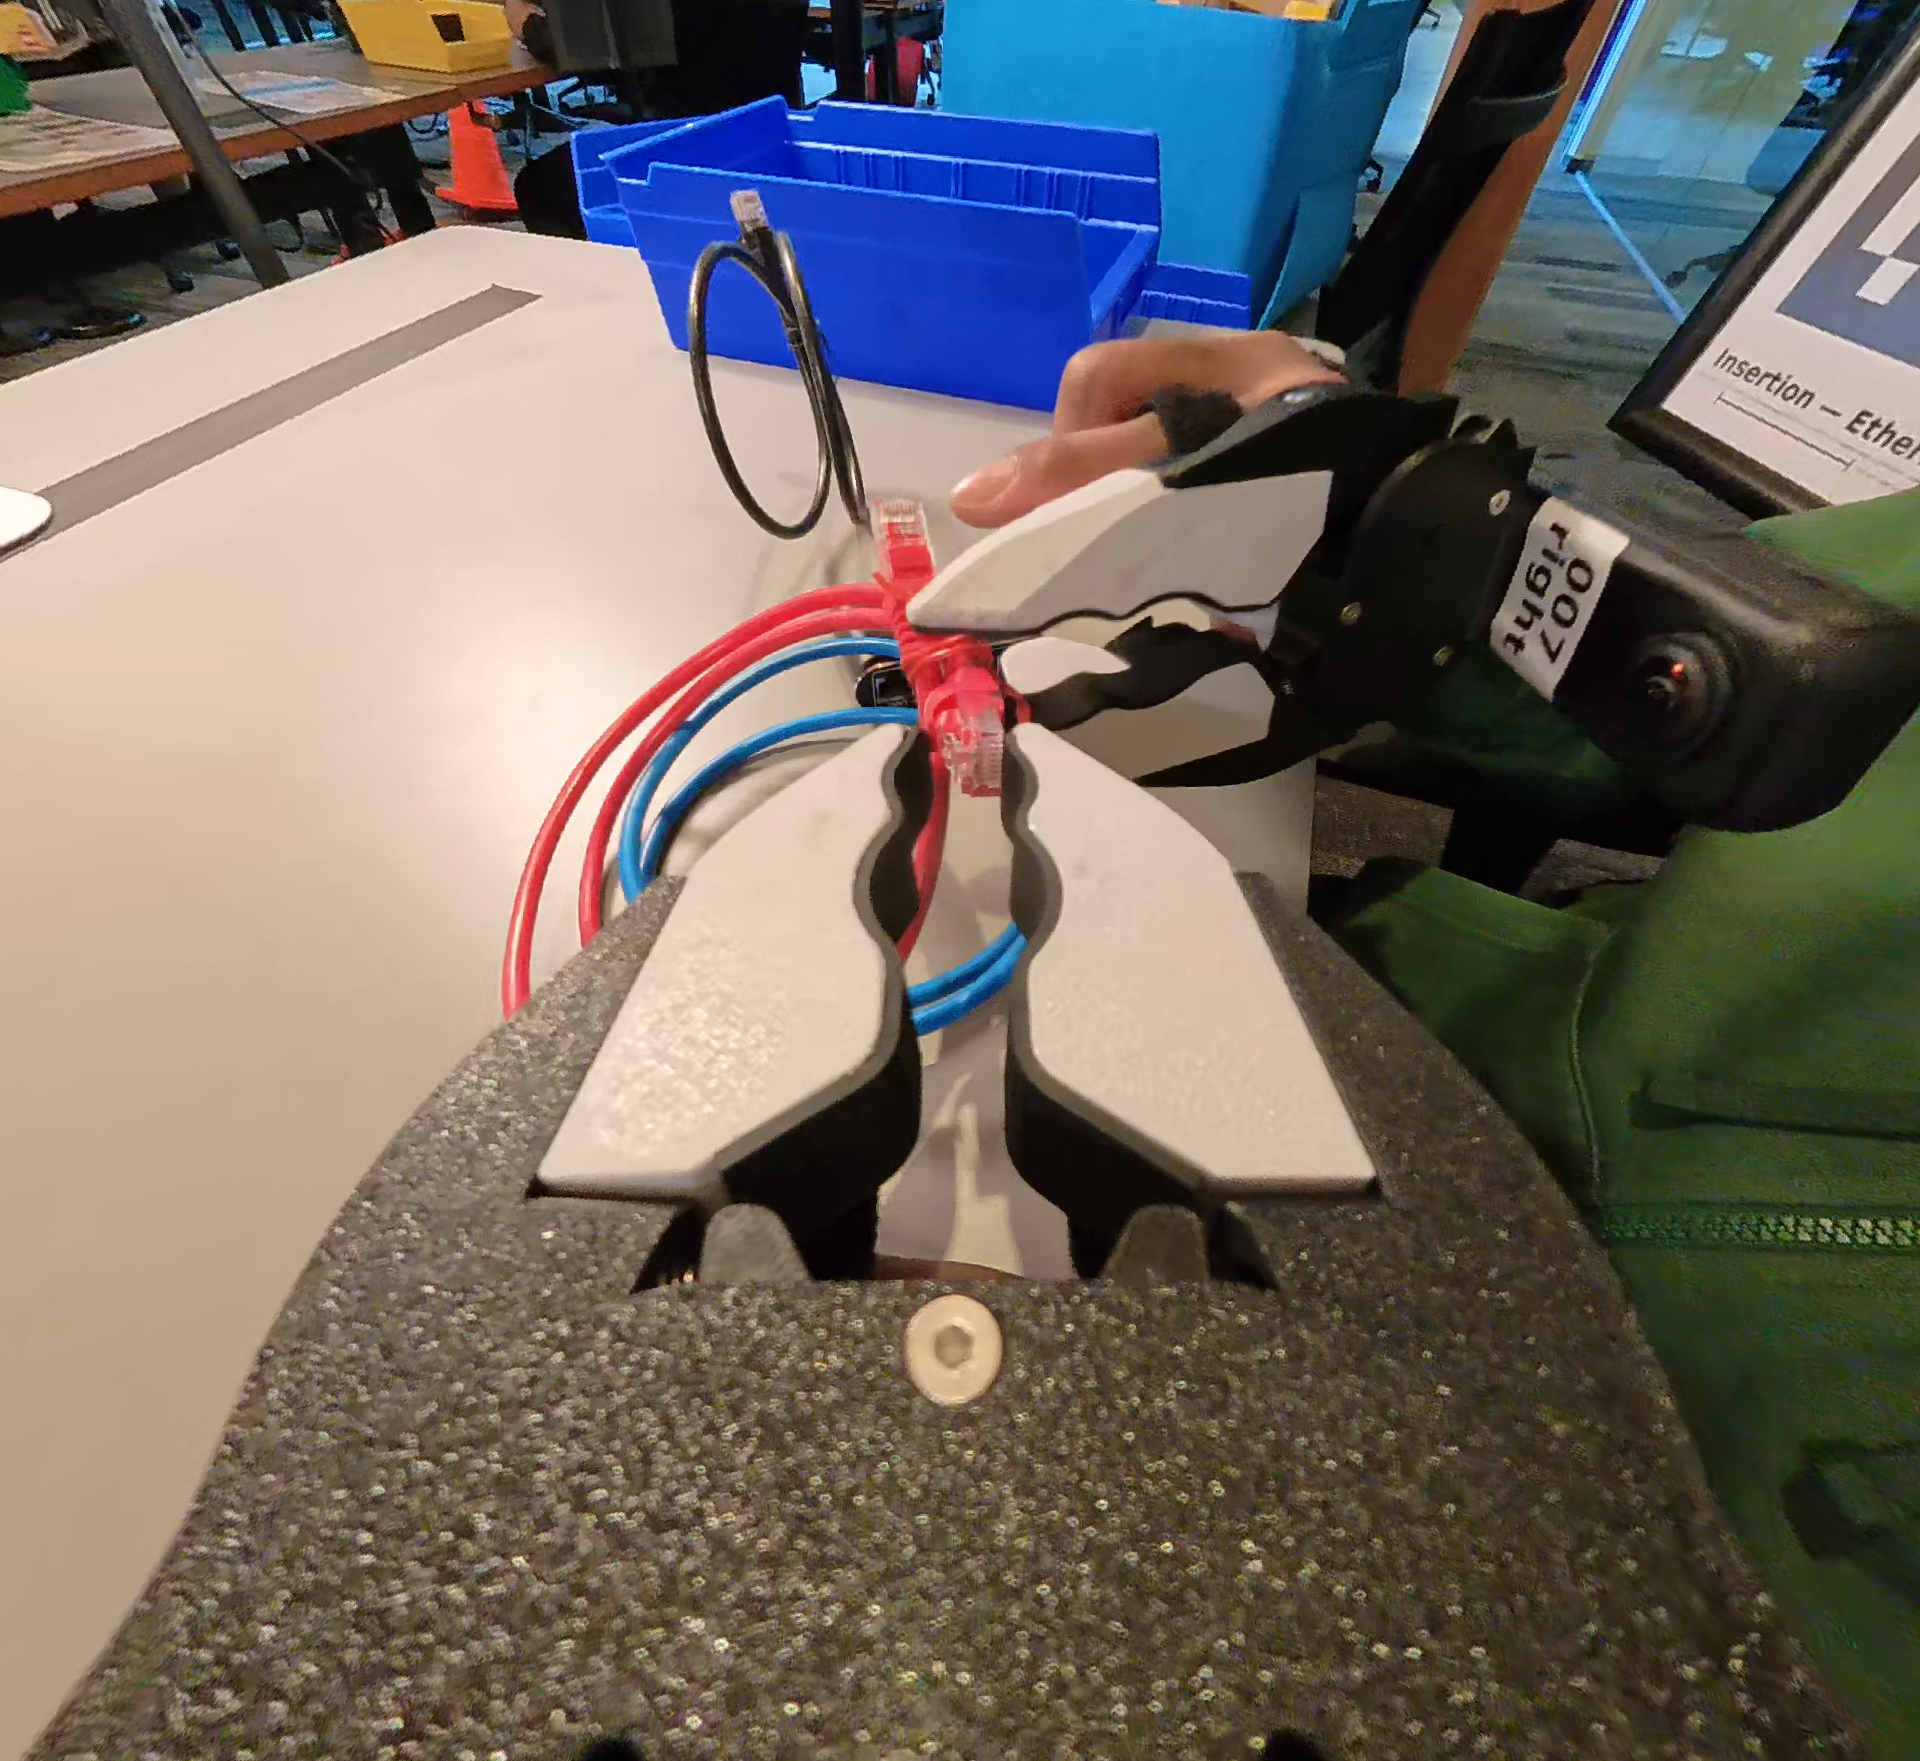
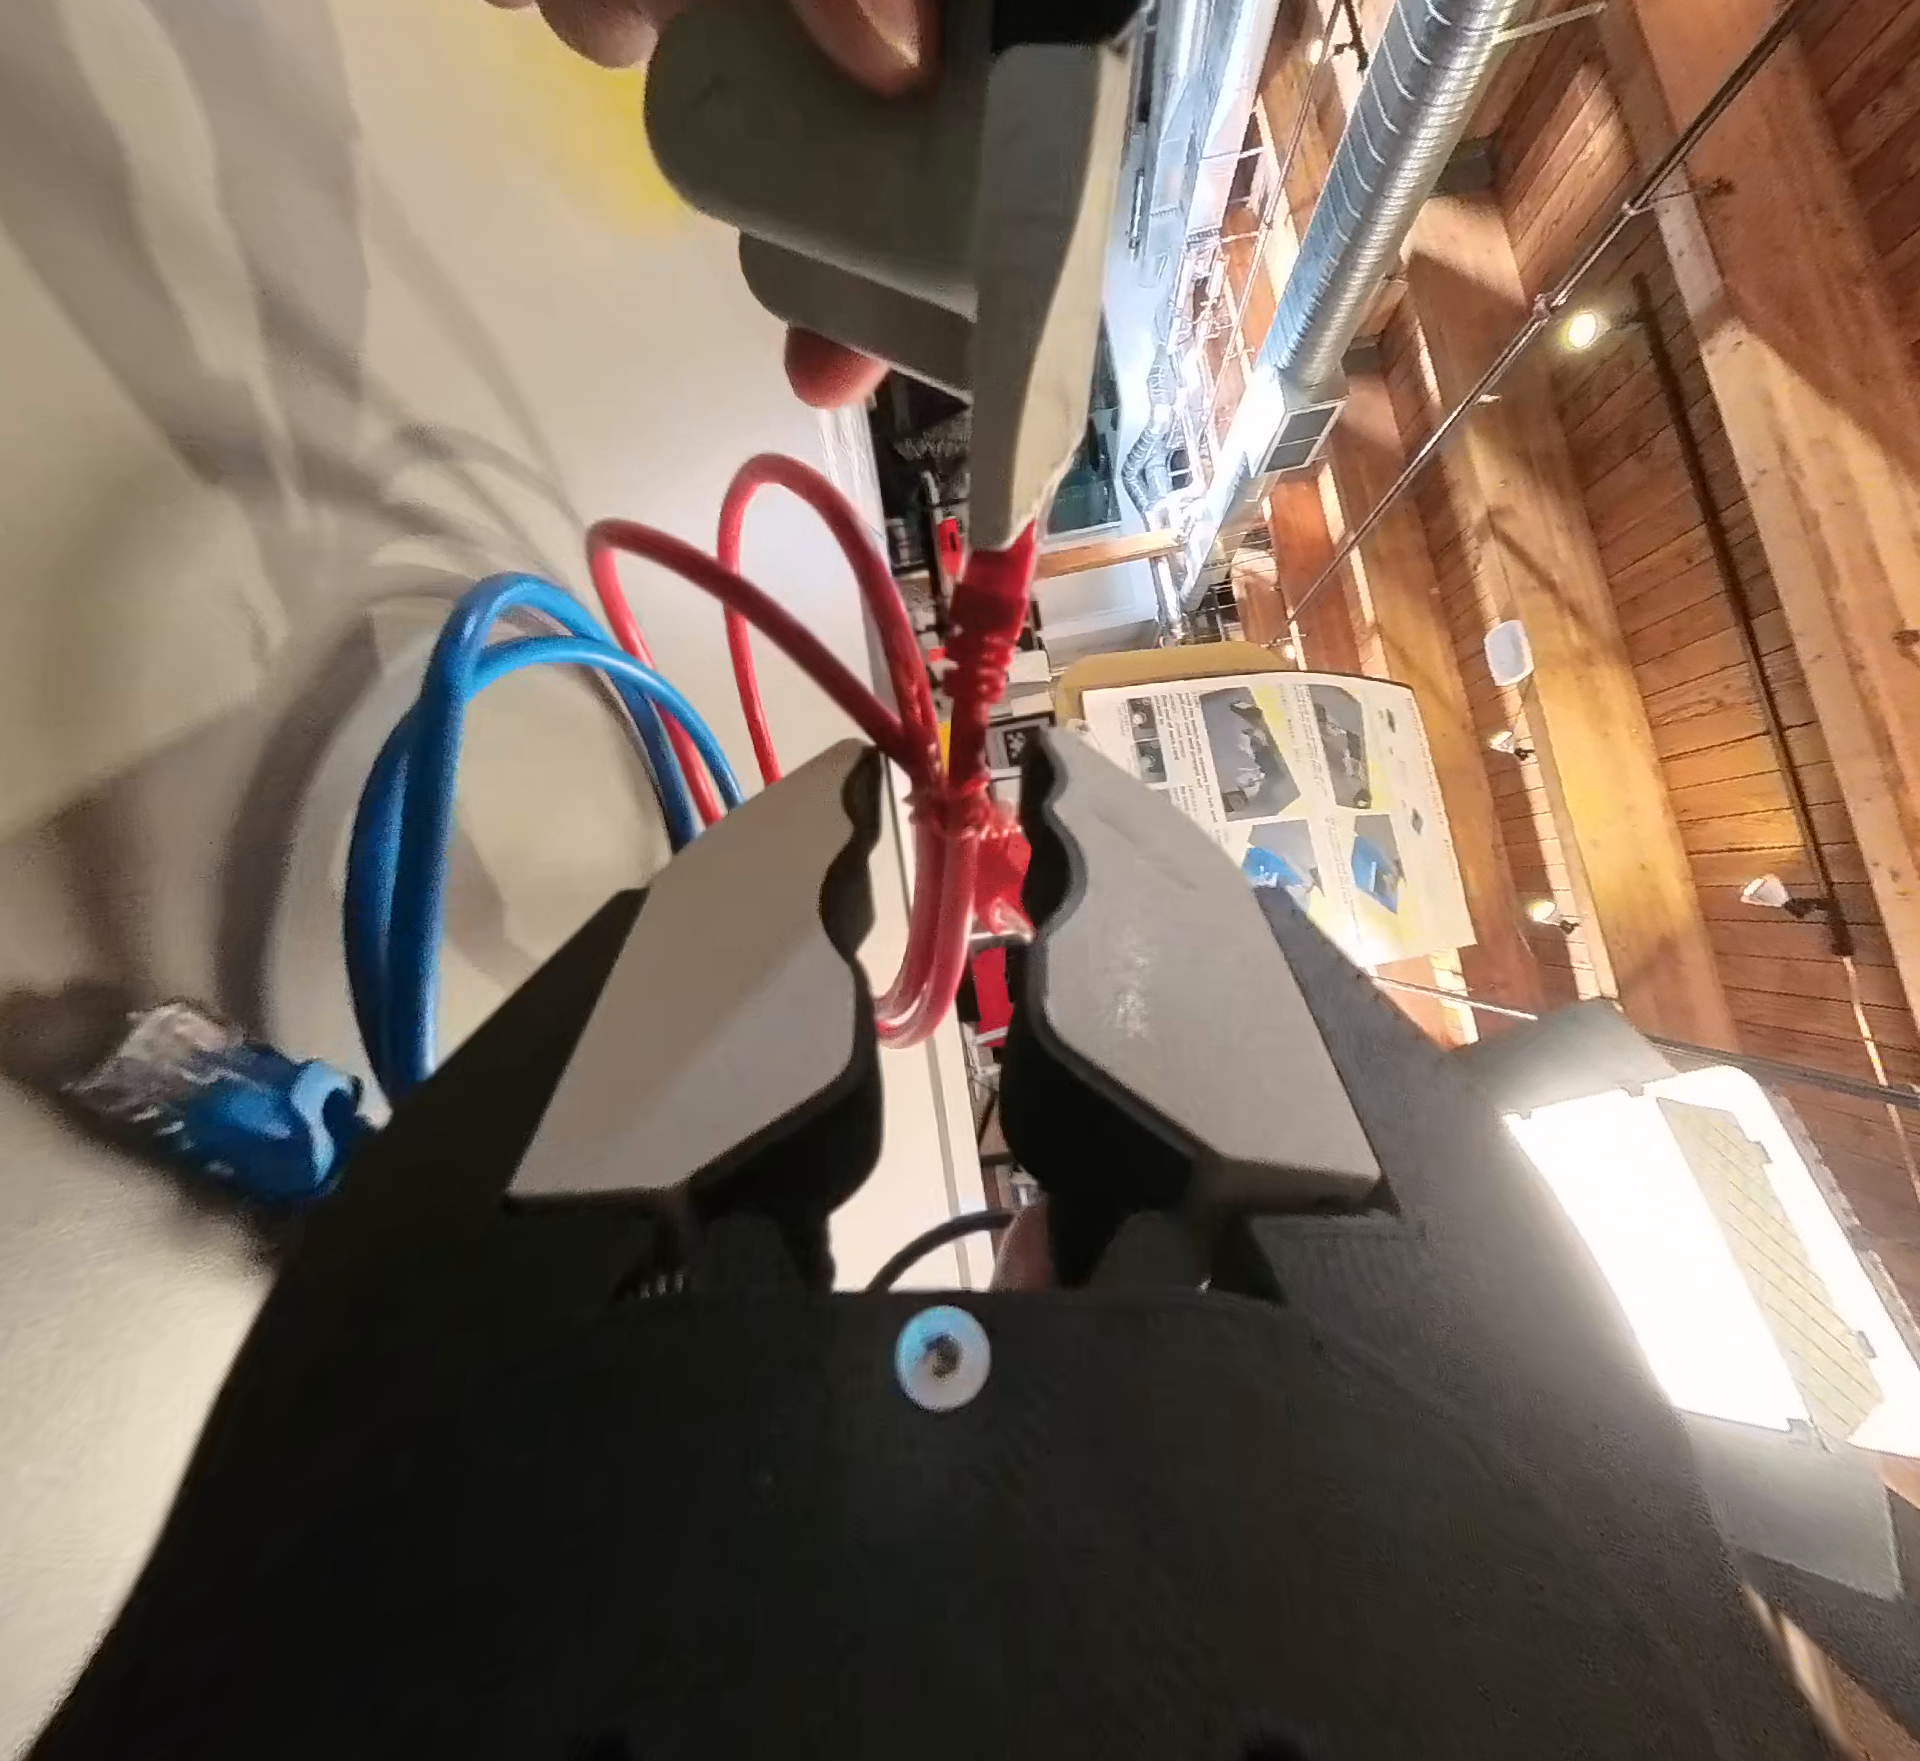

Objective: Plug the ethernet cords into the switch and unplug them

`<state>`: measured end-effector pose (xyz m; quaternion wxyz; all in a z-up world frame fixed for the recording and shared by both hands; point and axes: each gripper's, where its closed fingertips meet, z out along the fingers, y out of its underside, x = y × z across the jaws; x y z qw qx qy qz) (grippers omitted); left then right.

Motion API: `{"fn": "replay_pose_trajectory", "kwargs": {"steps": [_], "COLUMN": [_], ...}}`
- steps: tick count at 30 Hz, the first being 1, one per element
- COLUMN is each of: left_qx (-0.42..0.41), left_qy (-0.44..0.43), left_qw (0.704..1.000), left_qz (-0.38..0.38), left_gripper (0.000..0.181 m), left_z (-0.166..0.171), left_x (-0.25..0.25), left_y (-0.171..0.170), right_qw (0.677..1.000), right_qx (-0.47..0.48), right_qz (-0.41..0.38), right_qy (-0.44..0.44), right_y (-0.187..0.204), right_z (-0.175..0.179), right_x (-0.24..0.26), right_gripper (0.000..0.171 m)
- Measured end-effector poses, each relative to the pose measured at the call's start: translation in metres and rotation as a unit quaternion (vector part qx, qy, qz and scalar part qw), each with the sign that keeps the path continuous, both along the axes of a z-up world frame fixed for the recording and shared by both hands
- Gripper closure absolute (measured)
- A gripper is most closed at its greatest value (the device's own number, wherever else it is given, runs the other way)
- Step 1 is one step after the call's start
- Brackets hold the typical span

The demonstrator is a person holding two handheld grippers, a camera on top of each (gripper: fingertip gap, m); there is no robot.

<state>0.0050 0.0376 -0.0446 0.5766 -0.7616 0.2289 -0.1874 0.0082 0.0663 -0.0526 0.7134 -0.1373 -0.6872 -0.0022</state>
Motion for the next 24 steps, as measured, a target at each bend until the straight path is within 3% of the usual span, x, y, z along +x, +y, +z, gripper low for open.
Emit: {"fn": "replay_pose_trajectory", "kwargs": {"steps": [2,24], "left_qx": [0.003,0.025], "left_qy": [-0.003,-0.020], "left_qw": [1.000,0.999], "left_qz": [0.004,0.018], "left_gripper": [0.168,0.172], "left_z": [0.002,0.018], "left_x": [-0.002,-0.026], "left_y": [-0.001,-0.013], "right_qw": [1.000,0.999], "right_qx": [0.006,-0.033], "right_qz": [-0.013,-0.024], "right_qy": [0.008,0.006], "right_y": [0.005,0.020], "right_z": [0.001,0.009], "right_x": [0.000,0.005], "right_gripper": [0.155,0.157]}}
